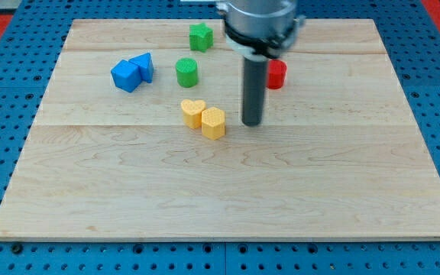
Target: Place yellow hexagon to the bottom of red circle
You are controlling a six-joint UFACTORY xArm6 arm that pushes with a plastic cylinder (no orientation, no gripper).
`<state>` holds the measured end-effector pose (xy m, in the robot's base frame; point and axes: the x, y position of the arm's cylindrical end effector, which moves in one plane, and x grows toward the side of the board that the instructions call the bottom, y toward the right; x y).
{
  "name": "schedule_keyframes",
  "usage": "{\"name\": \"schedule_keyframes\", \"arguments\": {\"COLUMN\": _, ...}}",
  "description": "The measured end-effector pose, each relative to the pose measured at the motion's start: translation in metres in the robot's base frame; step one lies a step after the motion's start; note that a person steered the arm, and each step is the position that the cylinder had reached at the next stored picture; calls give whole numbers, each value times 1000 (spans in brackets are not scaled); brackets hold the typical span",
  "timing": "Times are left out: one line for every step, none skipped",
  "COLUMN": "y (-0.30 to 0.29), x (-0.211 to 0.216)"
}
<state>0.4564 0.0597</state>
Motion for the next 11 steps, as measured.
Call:
{"name": "schedule_keyframes", "arguments": {"y": -30, "x": 28}}
{"name": "schedule_keyframes", "arguments": {"y": -96, "x": 25}}
{"name": "schedule_keyframes", "arguments": {"y": -118, "x": 0}}
{"name": "schedule_keyframes", "arguments": {"y": -97, "x": -5}}
{"name": "schedule_keyframes", "arguments": {"y": -70, "x": -5}}
{"name": "schedule_keyframes", "arguments": {"y": -44, "x": -5}}
{"name": "schedule_keyframes", "arguments": {"y": -18, "x": -5}}
{"name": "schedule_keyframes", "arguments": {"y": 2, "x": -6}}
{"name": "schedule_keyframes", "arguments": {"y": 11, "x": -14}}
{"name": "schedule_keyframes", "arguments": {"y": 11, "x": -19}}
{"name": "schedule_keyframes", "arguments": {"y": 1, "x": 44}}
